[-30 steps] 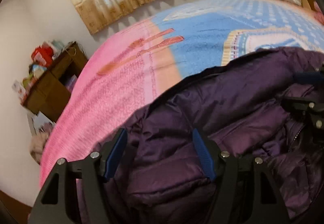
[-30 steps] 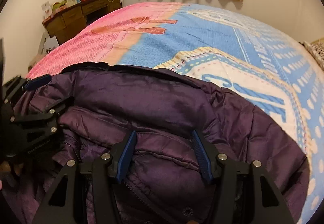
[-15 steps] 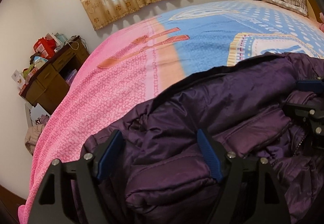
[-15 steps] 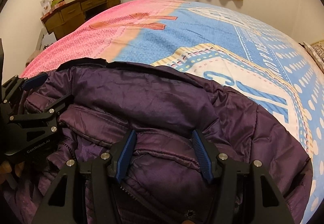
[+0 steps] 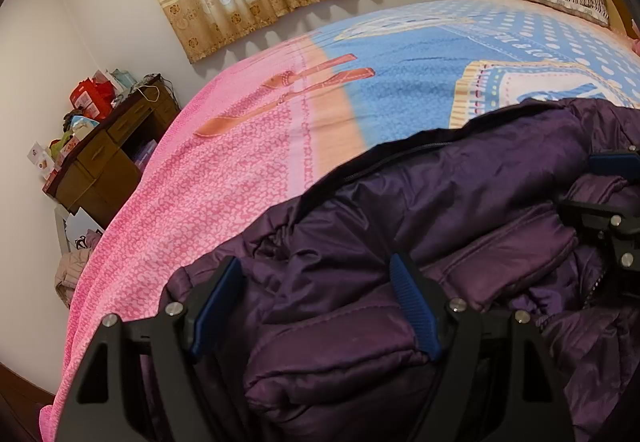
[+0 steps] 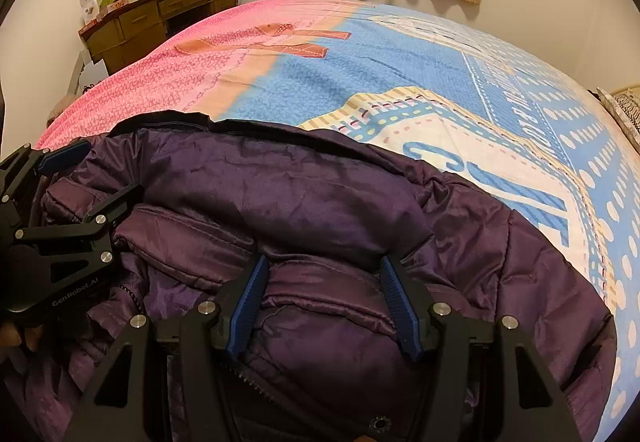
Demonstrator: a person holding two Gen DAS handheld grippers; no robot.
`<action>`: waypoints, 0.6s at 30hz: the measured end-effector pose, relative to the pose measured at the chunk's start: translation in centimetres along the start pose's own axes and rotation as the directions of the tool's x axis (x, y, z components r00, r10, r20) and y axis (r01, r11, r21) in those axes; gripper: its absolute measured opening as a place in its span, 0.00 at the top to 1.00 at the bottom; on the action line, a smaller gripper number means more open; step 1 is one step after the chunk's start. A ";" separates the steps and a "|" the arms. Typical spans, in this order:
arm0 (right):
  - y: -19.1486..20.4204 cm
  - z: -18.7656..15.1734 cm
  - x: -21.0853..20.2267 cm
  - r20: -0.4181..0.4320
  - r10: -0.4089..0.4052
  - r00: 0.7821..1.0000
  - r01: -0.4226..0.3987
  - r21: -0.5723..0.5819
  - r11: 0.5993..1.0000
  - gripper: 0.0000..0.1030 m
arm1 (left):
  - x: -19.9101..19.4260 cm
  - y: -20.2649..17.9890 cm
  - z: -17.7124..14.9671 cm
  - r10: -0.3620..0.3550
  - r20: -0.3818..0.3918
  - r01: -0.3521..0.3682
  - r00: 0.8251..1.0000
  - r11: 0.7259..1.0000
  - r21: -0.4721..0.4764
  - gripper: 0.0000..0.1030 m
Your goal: Fold large clothes
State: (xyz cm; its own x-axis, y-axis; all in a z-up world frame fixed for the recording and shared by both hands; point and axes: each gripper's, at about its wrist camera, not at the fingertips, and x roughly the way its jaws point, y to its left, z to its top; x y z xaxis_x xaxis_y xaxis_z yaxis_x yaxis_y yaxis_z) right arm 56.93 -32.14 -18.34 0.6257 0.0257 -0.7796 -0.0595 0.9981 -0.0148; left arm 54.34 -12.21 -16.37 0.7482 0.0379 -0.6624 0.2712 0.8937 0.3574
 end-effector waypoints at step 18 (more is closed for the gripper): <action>0.0 0.1 0.1 -0.003 -0.007 1.000 0.007 -0.002 1.000 0.42 | 0.1 -0.1 0.0 0.004 -0.004 -0.004 1.000 1.000 0.002 0.23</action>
State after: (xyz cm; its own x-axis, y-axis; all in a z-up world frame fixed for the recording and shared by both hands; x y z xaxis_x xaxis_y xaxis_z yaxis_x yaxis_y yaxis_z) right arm 57.03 -32.11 -18.37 0.6240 0.0187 -0.7812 -0.0571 0.9981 -0.0217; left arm 54.42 -12.29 -16.46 0.7467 0.0436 -0.6638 0.2692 0.8927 0.3615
